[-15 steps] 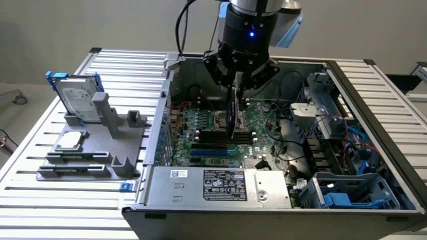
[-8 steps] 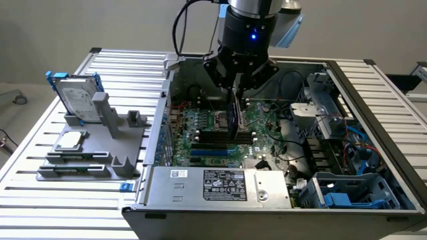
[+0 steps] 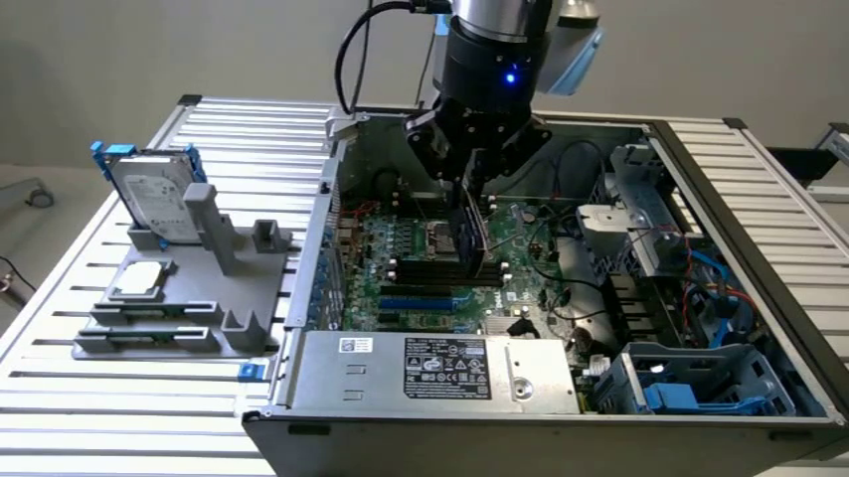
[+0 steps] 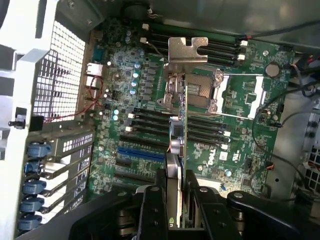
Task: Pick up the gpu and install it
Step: 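Insert the gpu into the slot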
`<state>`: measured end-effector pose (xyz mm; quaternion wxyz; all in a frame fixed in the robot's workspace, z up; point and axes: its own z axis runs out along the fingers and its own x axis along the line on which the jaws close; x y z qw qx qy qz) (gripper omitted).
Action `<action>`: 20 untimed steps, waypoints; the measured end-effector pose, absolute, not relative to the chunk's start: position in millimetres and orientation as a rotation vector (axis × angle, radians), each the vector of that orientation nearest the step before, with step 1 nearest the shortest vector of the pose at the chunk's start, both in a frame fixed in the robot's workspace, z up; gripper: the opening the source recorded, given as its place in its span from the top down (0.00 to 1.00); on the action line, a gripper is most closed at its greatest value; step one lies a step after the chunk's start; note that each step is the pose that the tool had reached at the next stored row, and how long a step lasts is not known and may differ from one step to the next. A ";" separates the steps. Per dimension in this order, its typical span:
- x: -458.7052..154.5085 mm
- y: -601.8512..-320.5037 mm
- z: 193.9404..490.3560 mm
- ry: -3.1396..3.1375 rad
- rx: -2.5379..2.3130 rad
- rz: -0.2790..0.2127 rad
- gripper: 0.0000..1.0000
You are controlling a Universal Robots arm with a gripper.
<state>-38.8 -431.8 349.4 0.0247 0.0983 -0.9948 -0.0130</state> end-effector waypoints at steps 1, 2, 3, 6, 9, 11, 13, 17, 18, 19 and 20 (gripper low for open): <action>-38.9 -431.8 349.0 -3.074 0.332 -0.041 0.74; -38.9 -431.8 348.6 -3.071 0.359 -0.043 0.74; -38.9 -431.8 348.3 -3.067 0.387 -0.044 0.74; -38.9 -431.8 347.2 -3.055 0.471 -0.048 0.74; -38.9 -431.8 346.1 -3.041 0.555 -0.052 0.74; -38.8 -431.8 345.4 -3.030 0.609 -0.055 0.74; -38.9 -431.8 344.7 -3.019 0.664 -0.058 0.74; -38.9 -431.8 343.4 -2.992 0.773 -0.060 0.74; -38.8 -431.8 343.0 -2.984 0.801 -0.060 0.74; -38.9 -431.8 342.7 -2.977 0.828 -0.061 0.74; -38.9 -431.8 342.4 -2.969 0.854 -0.060 0.74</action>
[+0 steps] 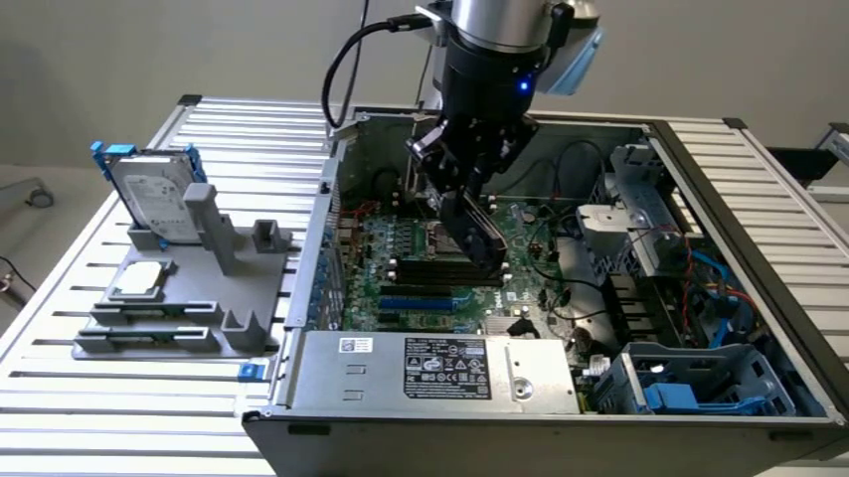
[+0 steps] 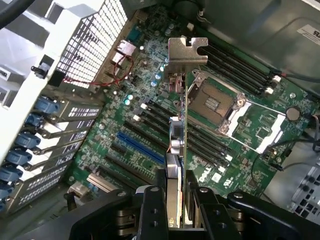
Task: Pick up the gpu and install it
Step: 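Insert the gpu into the slot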
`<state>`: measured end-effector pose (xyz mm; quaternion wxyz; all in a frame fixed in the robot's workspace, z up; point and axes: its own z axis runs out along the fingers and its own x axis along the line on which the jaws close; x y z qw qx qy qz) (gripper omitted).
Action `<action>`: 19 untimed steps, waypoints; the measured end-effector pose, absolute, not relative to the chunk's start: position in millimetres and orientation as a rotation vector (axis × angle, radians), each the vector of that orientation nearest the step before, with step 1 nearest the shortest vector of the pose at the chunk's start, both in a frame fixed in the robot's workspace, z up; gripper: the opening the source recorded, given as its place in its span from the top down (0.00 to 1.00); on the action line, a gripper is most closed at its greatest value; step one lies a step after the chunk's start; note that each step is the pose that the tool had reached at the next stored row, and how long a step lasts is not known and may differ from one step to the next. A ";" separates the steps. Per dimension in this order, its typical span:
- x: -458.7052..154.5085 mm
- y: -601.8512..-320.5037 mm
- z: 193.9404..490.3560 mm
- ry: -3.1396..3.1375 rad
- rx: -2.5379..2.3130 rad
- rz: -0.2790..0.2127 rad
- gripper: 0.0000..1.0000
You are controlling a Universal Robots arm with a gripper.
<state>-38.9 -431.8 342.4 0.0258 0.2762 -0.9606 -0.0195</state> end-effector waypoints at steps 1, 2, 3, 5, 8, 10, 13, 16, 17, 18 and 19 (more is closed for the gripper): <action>-38.9 -431.8 342.0 -2.960 0.883 -0.060 0.74; -38.9 -431.8 341.7 -2.952 0.909 -0.060 0.74; -38.9 -431.8 341.4 -2.943 0.936 -0.060 0.74; -38.9 -431.8 340.8 -2.926 0.988 -0.059 0.74; -38.9 -431.8 339.8 -2.897 1.068 -0.059 0.74; -38.9 -431.8 339.4 -2.876 1.122 -0.061 0.74; -38.8 -431.8 338.9 -2.852 1.192 -0.077 0.74; -38.8 -431.8 338.6 -2.828 1.260 -0.100 0.74; -38.8 -431.8 338.6 -2.821 1.281 -0.106 0.74; -38.8 -431.8 338.4 -2.812 1.303 -0.114 0.74; -38.9 -431.8 338.3 -2.803 1.325 -0.120 0.74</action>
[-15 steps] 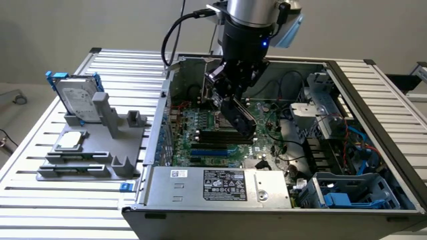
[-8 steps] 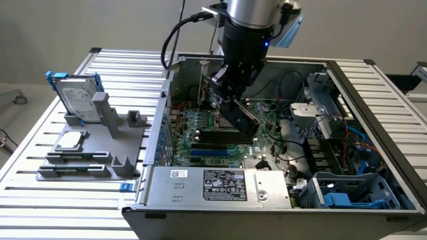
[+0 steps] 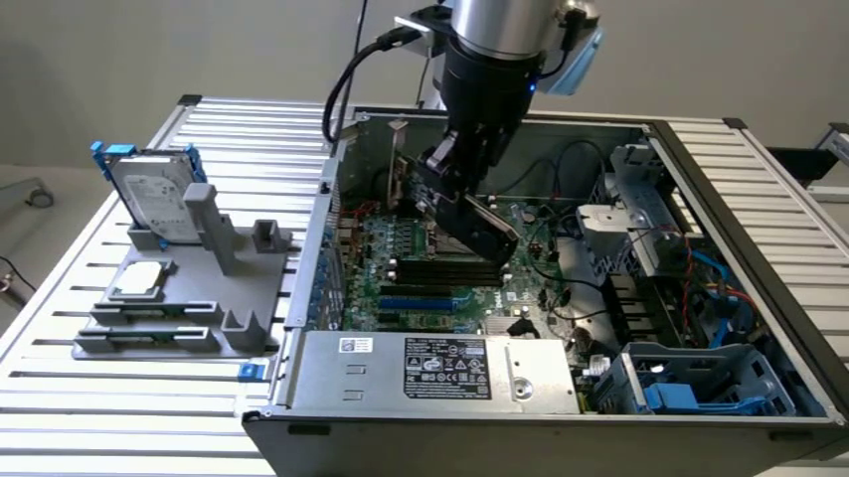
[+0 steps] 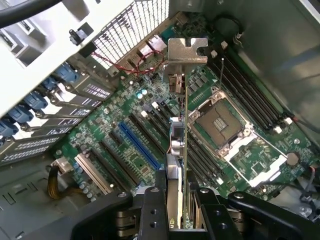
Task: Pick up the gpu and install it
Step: 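Insert the gpu into the slot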
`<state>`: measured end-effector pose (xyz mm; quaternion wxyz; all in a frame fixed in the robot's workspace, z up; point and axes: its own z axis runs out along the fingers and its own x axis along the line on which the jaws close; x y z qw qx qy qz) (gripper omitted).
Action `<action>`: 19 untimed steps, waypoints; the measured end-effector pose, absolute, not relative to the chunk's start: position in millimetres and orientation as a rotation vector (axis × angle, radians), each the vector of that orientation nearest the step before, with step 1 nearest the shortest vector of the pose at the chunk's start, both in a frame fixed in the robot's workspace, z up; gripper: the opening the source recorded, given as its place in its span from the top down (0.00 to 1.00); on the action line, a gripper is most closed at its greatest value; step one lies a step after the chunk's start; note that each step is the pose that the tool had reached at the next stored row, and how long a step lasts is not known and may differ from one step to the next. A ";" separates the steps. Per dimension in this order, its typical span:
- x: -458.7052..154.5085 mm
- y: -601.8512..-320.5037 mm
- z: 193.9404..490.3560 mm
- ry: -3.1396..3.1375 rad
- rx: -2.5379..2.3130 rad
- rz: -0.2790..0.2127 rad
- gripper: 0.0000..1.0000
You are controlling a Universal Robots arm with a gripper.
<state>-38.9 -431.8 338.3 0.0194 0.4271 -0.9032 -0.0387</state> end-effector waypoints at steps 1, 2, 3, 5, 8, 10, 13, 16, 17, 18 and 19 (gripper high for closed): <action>-38.9 -431.7 338.1 -2.791 1.352 -0.124 0.74; -38.9 -431.7 338.0 -2.778 1.377 -0.126 0.74; -38.9 -431.7 337.9 -2.766 1.402 -0.127 0.74; -38.9 -431.8 337.7 -2.740 1.450 -0.127 0.74; -38.8 -431.8 337.4 -2.698 1.526 -0.125 0.74; -38.8 -431.8 337.5 -2.671 1.574 -0.122 0.74; -38.8 -431.8 337.2 -2.630 1.650 -0.118 0.74; -38.8 -431.8 337.1 -2.588 1.723 -0.113 0.74; -38.8 -431.8 337.0 -2.573 1.747 -0.111 0.74; -38.8 -431.8 337.0 -2.558 1.771 -0.110 0.74; -38.8 -431.8 336.9 -2.543 1.796 -0.109 0.74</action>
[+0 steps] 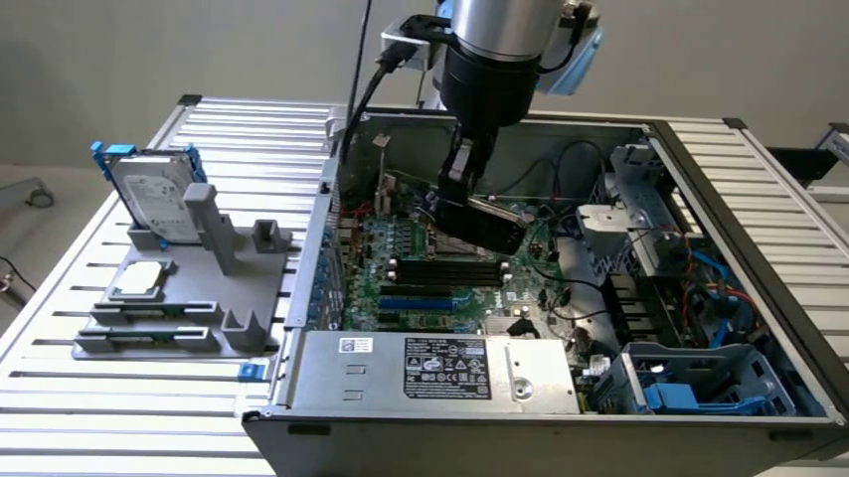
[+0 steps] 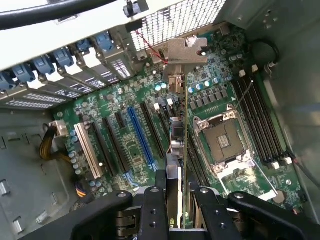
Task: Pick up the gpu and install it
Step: 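Insert the gpu into the slot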
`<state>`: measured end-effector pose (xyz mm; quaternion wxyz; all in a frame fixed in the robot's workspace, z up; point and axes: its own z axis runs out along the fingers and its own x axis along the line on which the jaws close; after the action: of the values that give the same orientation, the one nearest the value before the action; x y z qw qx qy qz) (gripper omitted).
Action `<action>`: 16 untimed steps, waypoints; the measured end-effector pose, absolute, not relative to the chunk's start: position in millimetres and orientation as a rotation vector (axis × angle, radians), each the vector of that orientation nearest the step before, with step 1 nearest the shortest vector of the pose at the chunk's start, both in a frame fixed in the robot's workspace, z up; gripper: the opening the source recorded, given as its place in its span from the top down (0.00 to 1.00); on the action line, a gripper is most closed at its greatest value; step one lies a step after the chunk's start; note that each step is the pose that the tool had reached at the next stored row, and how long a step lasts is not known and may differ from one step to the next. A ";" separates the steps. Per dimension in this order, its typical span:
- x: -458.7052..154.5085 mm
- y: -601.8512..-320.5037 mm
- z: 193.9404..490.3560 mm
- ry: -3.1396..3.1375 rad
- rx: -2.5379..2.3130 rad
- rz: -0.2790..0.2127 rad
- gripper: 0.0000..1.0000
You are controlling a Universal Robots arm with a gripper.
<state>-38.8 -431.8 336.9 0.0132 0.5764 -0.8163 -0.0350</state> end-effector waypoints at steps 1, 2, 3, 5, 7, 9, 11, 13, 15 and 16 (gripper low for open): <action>-38.8 -431.8 336.8 -2.529 1.819 -0.109 0.74; -38.8 -431.7 336.5 -2.516 1.841 -0.110 0.74; -38.8 -431.8 336.3 -2.502 1.864 -0.110 0.74; -38.8 -431.8 336.0 -2.473 1.909 -0.111 0.74; -38.8 -431.8 335.6 -2.445 1.952 -0.113 0.74; -38.8 -431.8 335.2 -2.414 1.997 -0.113 0.74; -38.8 -431.8 334.9 -2.382 2.040 -0.113 0.74; -38.9 -431.8 334.4 -2.347 2.086 -0.113 0.74; -38.9 -431.8 333.9 -2.312 2.129 -0.111 0.74; -38.8 -431.8 333.6 -2.294 2.150 -0.110 0.74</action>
<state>-38.8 -431.8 333.6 -0.0024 0.6834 -0.7292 -0.0349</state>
